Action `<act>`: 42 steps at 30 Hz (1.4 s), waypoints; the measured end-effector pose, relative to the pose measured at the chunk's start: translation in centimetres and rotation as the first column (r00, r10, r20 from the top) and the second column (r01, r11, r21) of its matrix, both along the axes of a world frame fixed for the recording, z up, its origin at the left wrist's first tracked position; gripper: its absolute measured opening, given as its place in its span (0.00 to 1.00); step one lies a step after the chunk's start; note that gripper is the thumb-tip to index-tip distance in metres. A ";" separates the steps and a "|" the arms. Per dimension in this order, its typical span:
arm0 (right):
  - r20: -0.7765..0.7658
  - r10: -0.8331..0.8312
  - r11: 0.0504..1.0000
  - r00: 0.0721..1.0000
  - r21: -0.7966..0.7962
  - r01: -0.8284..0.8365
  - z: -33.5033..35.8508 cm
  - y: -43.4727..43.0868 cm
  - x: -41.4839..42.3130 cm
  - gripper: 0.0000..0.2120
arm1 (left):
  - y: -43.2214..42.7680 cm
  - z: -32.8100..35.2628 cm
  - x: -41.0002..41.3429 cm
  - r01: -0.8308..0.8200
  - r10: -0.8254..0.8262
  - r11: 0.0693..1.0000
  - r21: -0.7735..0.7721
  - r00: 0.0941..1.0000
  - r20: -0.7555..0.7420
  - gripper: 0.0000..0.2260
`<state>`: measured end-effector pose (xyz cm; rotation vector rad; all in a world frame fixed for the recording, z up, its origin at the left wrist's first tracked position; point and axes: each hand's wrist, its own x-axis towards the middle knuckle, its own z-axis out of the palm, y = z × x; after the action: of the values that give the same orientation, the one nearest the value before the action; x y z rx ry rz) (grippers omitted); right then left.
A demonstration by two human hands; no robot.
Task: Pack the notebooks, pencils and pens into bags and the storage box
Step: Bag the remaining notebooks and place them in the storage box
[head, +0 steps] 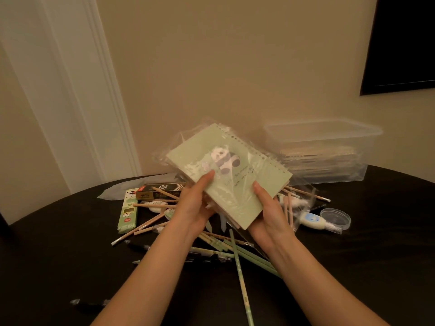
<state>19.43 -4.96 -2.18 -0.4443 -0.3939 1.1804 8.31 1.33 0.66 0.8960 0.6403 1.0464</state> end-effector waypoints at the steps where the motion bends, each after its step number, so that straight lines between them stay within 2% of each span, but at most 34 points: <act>1: 0.001 0.002 1.000 1.000 0.002 -0.002 0.0 0.0 -0.1 0.27 | 0.4 0.2 -0.3 -0.017 0.018 0.999 -0.029 0.999 0.026 0.25; 3: 0.027 -0.010 1.000 1.000 -0.005 0.010 0.0 0.0 -0.3 0.23 | 1.0 0.5 -0.7 -0.055 0.060 0.996 -0.068 0.996 0.073 0.28; 6: 0.081 -0.009 1.000 0.997 -0.004 0.009 0.1 -0.2 -0.7 0.21 | 1.3 0.5 -0.6 -0.131 0.143 0.985 -0.115 0.985 0.100 0.20; 8: 0.101 0.015 1.000 0.995 -0.024 -0.013 0.1 -0.2 -0.9 0.20 | 1.5 0.0 -0.7 -0.196 0.211 0.973 -0.120 0.970 0.124 0.18; 11: 0.118 0.045 0.996 0.992 -0.084 -0.035 0.1 -0.3 -1.1 0.18 | 1.9 -0.7 -1.0 -0.244 0.259 0.965 -0.098 0.944 0.203 0.21; 15: 0.202 0.098 0.982 0.974 -0.179 -0.061 0.5 -0.6 -0.9 0.12 | 1.9 -1.0 -1.5 -0.339 0.345 0.939 -0.062 0.916 0.206 0.24; 17: 0.240 0.093 0.980 0.966 -0.193 -0.046 0.6 -0.6 -0.7 0.13 | 1.8 -0.9 -1.8 -0.349 0.348 0.937 -0.033 0.915 0.204 0.24; 19: 0.382 -0.015 0.981 0.924 -0.173 0.087 0.8 -0.6 -0.6 0.21 | 1.6 -0.9 -2.0 -0.361 0.368 0.930 -0.073 0.903 0.221 0.23; 21: 0.582 -0.162 0.951 0.797 -0.123 0.283 0.9 -0.8 -0.4 0.32 | 1.3 -1.0 -2.1 -0.377 0.394 0.919 -0.116 0.888 0.238 0.21; 22: 0.667 -0.223 0.927 0.711 -0.081 0.367 0.9 -0.9 -0.3 0.35 | 1.1 -1.1 -2.2 -0.386 0.405 0.914 -0.125 0.882 0.242 0.20; 23: 0.739 -0.277 0.899 0.614 -0.025 0.436 0.8 -0.9 -0.2 0.33 | 1.0 -1.2 -2.3 -0.398 0.419 0.908 -0.133 0.874 0.245 0.20; 26: 0.880 -0.379 0.789 0.288 0.144 0.597 0.5 -0.6 -0.3 0.13 | 1.1 -1.5 -2.9 -0.448 0.467 0.884 -0.134 0.844 0.263 0.21; 28: 0.910 -0.380 0.752 0.165 0.200 0.629 0.8 0.0 -0.3 0.04 | 1.1 -1.4 -3.2 -0.464 0.477 0.878 -0.118 0.832 0.283 0.21; 30: 0.940 -0.328 0.745 0.089 0.200 0.636 1.6 1.0 -0.3 0.03 | 1.0 -1.4 -3.3 -0.476 0.483 0.873 -0.103 0.819 0.311 0.21; 33: 0.962 -0.259 0.744 0.088 0.141 0.653 3.0 2.9 -0.8 0.09 | 1.0 -1.2 -3.6 -0.484 0.480 0.872 -0.079 0.811 0.334 0.24; 38: 0.971 -0.217 0.719 0.097 0.092 0.688 3.8 5.2 -1.8 0.09 | 1.1 -1.2 -4.0 -0.508 0.490 0.860 -0.040 0.803 0.339 0.29; 42: 0.953 -0.227 0.733 0.200 0.032 0.679 3.8 6.2 -2.3 0.11 | 1.4 -1.2 -4.4 -0.534 0.514 0.844 -0.047 0.782 0.352 0.30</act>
<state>17.10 1.24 1.59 -1.5564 -0.9245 0.2148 3.89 2.75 -0.50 0.5537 0.5673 1.6963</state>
